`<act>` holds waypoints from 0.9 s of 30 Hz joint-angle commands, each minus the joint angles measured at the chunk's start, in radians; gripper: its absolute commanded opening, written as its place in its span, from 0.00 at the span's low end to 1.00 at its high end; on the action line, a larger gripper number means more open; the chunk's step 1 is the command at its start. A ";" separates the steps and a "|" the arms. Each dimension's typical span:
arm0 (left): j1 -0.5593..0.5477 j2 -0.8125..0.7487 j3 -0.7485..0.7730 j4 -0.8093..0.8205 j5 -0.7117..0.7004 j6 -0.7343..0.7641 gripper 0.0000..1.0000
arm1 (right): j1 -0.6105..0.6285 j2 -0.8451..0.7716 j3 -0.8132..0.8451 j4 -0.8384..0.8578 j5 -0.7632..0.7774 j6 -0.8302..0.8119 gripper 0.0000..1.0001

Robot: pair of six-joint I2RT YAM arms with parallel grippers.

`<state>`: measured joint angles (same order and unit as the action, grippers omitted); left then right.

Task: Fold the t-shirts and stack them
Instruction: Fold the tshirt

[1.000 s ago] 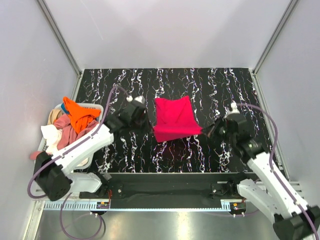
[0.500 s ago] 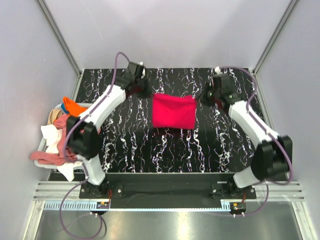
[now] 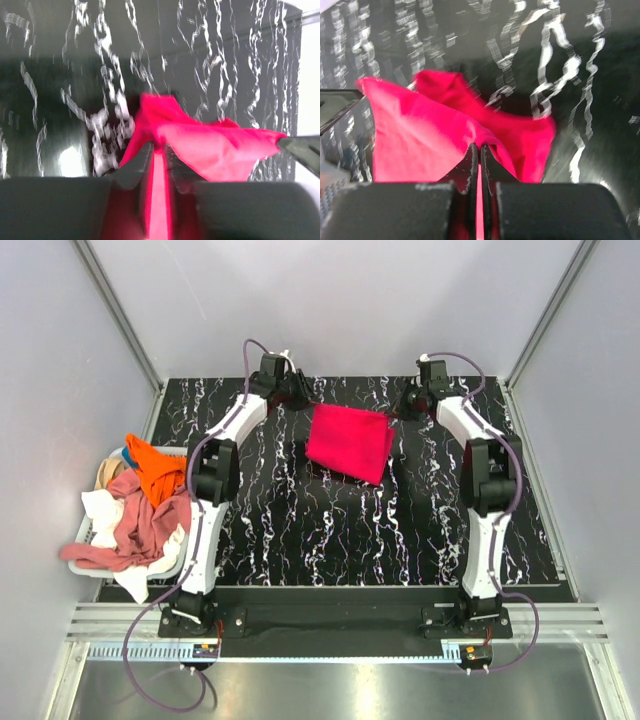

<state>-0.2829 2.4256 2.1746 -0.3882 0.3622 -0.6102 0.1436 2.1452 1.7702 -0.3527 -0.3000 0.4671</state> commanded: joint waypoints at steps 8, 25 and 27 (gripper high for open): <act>0.030 -0.045 -0.094 0.322 0.094 0.012 0.48 | -0.108 0.096 0.015 0.178 -0.060 0.070 0.00; 0.004 -0.226 -0.542 0.440 0.279 0.069 0.48 | -0.134 -0.085 -0.241 0.455 -0.037 0.194 0.00; -0.002 -0.208 -0.532 0.440 0.285 0.073 0.48 | -0.137 -0.105 -0.294 0.520 -0.031 0.218 0.00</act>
<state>-0.2752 2.2177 1.6253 -0.0303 0.5941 -0.5648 0.0151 2.1311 1.5291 -0.0010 -0.3576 0.6361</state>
